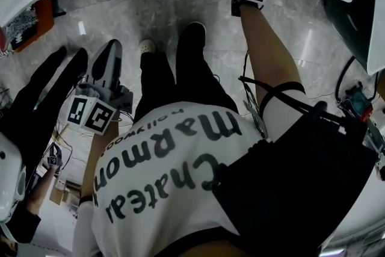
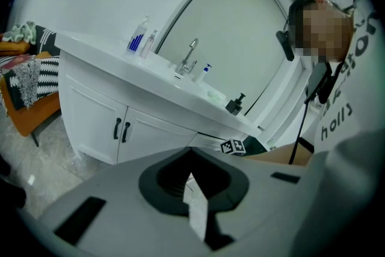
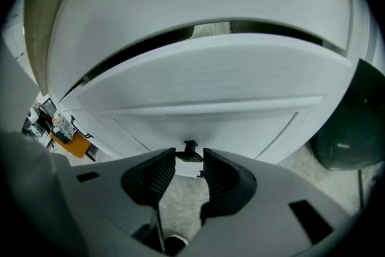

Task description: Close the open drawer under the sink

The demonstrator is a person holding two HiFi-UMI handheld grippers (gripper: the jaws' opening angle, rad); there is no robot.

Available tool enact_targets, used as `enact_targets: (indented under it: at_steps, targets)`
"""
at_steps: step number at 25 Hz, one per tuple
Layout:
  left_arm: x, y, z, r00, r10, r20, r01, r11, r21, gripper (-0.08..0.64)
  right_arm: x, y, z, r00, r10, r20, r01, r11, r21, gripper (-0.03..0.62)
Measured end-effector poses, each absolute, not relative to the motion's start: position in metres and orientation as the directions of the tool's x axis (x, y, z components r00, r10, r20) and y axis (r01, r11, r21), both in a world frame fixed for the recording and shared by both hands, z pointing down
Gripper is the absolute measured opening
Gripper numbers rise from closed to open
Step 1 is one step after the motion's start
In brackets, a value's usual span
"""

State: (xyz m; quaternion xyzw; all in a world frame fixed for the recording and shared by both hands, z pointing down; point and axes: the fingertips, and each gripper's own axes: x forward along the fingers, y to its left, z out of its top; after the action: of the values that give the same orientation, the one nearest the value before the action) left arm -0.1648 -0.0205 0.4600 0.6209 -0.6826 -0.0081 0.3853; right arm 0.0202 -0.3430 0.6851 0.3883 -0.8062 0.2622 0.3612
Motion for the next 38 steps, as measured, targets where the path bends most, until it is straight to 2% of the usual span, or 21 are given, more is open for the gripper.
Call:
enact_targets:
  at_steps: [18,21,23,24,26,27,35,38]
  targets:
    - [-0.16,-0.014,0.455,0.05,-0.858,0.512,-0.845,0.237,0.479,0.009,0.019,-0.344,0.686,-0.431,-0.424,0.796,-0.823,0.546,-0.155,0.156]
    - [-0.158,-0.013,0.451,0.052,-0.867,0.496,-0.848,0.224,0.479,0.009,0.021,-0.339,0.678,-0.439,-0.431,0.789,-0.825,0.542,-0.163,0.197]
    - [-0.157,-0.014,0.449,0.058,-0.871,0.488,-0.851,0.212,0.48,0.009,0.019,-0.333,0.671,-0.448,-0.435,0.781,-0.827,0.534,-0.177,0.197]
    - [-0.157,-0.016,0.448,0.064,-0.874,0.482,-0.853,0.203,0.481,0.009,0.019,-0.331,0.666,-0.454,-0.441,0.774,-0.827,0.531,-0.182,0.179]
    - [-0.154,-0.023,0.444,0.081,-0.883,0.462,-0.858,0.175,0.484,0.009,0.022,-0.327,0.653,-0.464,-0.469,0.751,-0.829,0.529,-0.181,0.071]
    - [-0.153,-0.028,0.442,0.092,-0.89,0.447,-0.86,0.155,0.486,0.009,0.024,-0.326,0.645,-0.473,-0.486,0.735,-0.829,0.528,-0.184,0.047]
    - [-0.129,-0.047,0.402,0.187,-0.927,0.325,-0.864,0.002,0.503,0.009,0.019,-0.284,0.534,-0.681,-0.519,0.516,-0.718,0.613,-0.331,0.012]
    - [-0.125,-0.062,0.385,0.253,-0.935,0.249,-0.846,-0.089,0.525,0.009,0.019,-0.275,0.473,-0.735,-0.555,0.389,-0.676,0.641,-0.364,0.012]
